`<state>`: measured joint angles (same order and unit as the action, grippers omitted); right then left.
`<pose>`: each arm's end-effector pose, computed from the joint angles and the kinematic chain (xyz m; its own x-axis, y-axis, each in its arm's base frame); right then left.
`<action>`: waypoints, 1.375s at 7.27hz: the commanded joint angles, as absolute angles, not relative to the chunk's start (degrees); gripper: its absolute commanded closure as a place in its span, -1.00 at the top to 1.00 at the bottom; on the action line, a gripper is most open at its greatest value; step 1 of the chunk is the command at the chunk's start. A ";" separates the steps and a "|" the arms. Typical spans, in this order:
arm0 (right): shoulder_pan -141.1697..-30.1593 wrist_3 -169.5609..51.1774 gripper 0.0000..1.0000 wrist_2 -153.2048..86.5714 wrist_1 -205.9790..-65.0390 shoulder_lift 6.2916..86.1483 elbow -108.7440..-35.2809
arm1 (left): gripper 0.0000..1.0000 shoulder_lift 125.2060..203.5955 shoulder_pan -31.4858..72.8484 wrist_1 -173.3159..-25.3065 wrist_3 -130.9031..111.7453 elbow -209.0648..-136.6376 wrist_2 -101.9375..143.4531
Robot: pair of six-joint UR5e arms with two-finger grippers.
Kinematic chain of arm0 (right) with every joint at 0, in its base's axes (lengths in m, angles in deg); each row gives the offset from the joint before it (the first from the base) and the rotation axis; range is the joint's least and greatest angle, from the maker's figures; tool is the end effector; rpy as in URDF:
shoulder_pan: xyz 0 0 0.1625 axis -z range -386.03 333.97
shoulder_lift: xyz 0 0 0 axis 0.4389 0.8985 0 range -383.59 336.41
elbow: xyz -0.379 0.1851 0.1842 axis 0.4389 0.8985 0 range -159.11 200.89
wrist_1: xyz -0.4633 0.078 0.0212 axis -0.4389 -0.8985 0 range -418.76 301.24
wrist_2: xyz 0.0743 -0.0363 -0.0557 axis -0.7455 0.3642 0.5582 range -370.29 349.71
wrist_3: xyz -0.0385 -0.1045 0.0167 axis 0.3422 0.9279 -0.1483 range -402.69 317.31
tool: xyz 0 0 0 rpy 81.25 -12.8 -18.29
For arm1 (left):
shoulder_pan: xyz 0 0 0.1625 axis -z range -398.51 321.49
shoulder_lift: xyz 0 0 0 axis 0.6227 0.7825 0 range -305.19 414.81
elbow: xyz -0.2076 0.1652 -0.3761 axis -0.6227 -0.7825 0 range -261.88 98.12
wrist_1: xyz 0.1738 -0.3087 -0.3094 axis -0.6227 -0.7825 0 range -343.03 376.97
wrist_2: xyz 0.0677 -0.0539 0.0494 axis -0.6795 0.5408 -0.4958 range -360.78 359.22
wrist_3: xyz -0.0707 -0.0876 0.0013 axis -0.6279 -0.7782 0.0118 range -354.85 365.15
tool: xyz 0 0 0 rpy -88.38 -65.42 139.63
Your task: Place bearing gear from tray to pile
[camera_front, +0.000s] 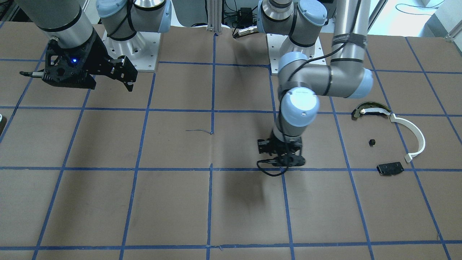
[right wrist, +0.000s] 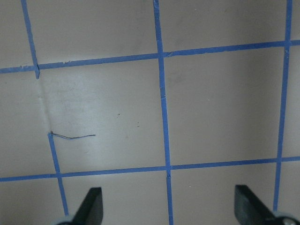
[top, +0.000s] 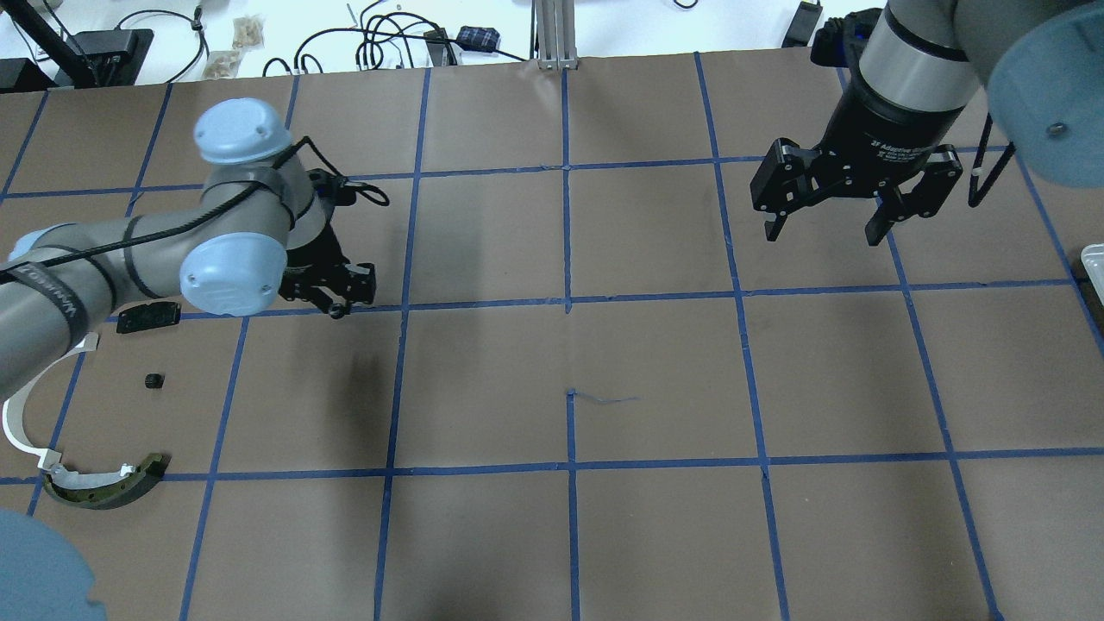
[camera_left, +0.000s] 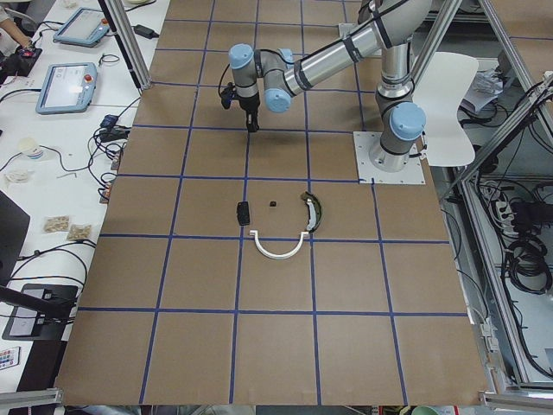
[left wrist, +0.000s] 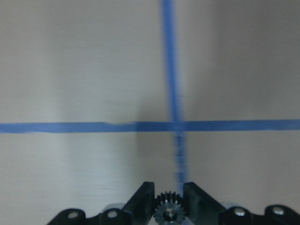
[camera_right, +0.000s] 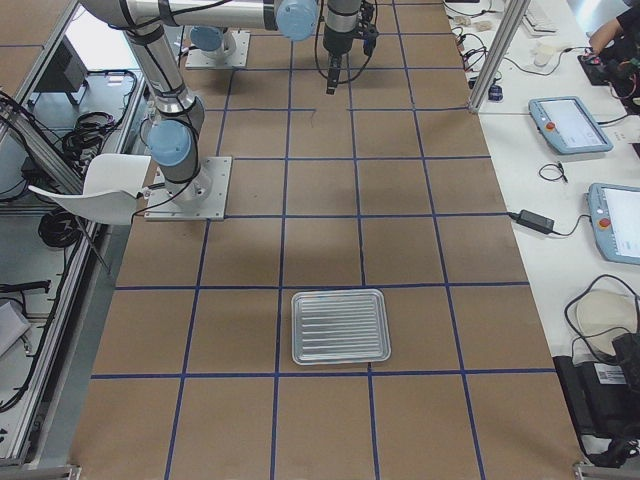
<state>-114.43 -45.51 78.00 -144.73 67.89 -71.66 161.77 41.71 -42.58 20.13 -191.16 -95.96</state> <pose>0.1218 -0.5320 0.4932 -0.9965 0.0795 -0.0252 0.0770 0.9929 0.0904 -0.0219 -0.5984 0.2145 -0.9933 0.0987 -0.0608 0.0909 0.9885 0.1206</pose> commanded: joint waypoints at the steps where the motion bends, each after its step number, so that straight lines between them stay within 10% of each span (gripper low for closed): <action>1: -114.45 -44.98 1.00 81.62 -144.72 67.99 -71.13 | -1.00 160.89 30.16 -42.45 36.91 -192.36 -100.41; 10: -114.54 -45.24 1.00 80.94 -145.69 68.35 -70.78 | -0.83 164.75 20.99 -41.57 44.79 -194.21 -100.88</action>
<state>-114.54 -45.18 80.93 -145.67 68.28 -70.81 164.03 21.08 -41.55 44.70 -194.20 -100.62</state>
